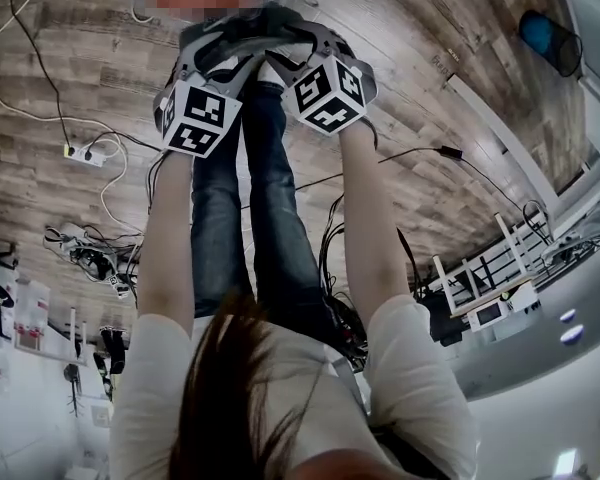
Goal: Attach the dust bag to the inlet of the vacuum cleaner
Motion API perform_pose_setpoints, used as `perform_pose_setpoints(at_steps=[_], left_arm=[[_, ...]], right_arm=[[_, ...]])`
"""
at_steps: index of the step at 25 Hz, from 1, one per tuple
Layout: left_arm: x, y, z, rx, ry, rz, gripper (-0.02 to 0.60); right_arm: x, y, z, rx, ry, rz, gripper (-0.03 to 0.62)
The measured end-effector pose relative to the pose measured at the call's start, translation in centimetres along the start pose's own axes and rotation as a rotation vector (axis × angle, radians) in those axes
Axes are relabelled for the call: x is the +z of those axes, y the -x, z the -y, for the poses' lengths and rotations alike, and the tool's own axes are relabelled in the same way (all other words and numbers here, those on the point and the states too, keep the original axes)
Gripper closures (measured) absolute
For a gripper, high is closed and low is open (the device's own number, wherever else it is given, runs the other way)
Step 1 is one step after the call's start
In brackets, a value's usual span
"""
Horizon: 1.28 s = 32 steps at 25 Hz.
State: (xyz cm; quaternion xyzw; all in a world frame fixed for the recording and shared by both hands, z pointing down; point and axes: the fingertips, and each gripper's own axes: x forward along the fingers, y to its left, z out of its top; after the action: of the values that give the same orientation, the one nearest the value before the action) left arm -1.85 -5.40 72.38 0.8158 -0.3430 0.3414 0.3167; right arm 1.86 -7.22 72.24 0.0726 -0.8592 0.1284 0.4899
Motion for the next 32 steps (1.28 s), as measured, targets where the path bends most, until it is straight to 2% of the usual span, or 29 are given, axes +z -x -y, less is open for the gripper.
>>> perform_pose_setpoints(at_steps=[6,14,17,19,24,32], left_arm=[[1.5,1.7,-0.1,0.039,0.019,0.050,0.359],[4.0,4.1,0.5,0.102,0.011,0.120,0.511],[4.8,5.1,0.6,0.127,0.010,0.145,0.546],[5.4,5.8,0.9,0.141,0.006,0.160,0.557],[7.4,8.2,1.5,0.179,-0.034,0.205,0.565],[12.8,14.1,1.5,0.252,-0.012,0.333,0.565]], right_arm=[[1.3,1.8,0.1,-0.025,-0.030,0.050,0.391],[3.0,4.8,0.4,-0.104,-0.123,0.148,0.504],[3.8,6.0,0.5,-0.141,-0.141,0.179,0.563],[4.4,6.9,0.5,-0.165,-0.161,0.202,0.589],[6.1,9.3,0.5,-0.216,-0.210,0.256,0.591],[10.1,15.3,0.7,-0.316,-0.302,0.366,0.591]])
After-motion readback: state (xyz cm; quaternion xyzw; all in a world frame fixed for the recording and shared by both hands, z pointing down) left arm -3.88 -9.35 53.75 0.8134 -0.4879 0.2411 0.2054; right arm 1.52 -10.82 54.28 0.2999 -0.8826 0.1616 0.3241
